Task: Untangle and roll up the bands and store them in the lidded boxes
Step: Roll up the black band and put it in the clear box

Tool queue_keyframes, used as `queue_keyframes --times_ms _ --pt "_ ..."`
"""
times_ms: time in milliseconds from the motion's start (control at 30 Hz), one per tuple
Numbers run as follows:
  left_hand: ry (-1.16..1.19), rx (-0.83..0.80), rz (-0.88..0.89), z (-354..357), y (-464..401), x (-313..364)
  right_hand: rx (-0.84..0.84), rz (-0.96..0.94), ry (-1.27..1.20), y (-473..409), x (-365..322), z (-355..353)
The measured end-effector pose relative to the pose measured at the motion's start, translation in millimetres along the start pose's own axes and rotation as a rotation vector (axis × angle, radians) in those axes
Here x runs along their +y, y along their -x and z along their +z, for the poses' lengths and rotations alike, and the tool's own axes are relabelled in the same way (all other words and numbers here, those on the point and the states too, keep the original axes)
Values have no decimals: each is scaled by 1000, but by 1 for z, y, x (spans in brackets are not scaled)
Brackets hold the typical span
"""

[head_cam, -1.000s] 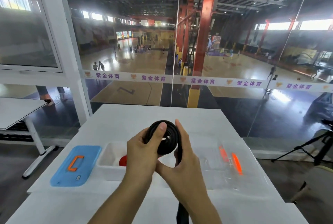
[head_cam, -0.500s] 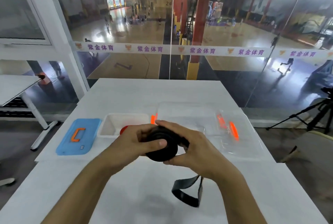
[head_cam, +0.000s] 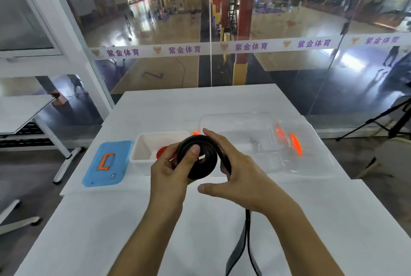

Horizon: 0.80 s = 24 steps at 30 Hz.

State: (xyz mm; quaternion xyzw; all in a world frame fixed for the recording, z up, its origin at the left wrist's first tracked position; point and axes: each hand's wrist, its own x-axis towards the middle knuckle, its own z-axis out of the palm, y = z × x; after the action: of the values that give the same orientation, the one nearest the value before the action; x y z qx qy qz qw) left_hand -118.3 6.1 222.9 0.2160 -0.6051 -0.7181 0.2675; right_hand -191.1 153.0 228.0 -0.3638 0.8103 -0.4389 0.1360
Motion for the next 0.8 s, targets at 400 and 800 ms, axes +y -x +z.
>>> queue_keyframes --times_ms 400,800 --pt "45 7 -250 3 18 -22 111 29 13 1 7 26" --pt "-233 -440 -170 -24 0 7 -210 -109 129 -1 3 -17"
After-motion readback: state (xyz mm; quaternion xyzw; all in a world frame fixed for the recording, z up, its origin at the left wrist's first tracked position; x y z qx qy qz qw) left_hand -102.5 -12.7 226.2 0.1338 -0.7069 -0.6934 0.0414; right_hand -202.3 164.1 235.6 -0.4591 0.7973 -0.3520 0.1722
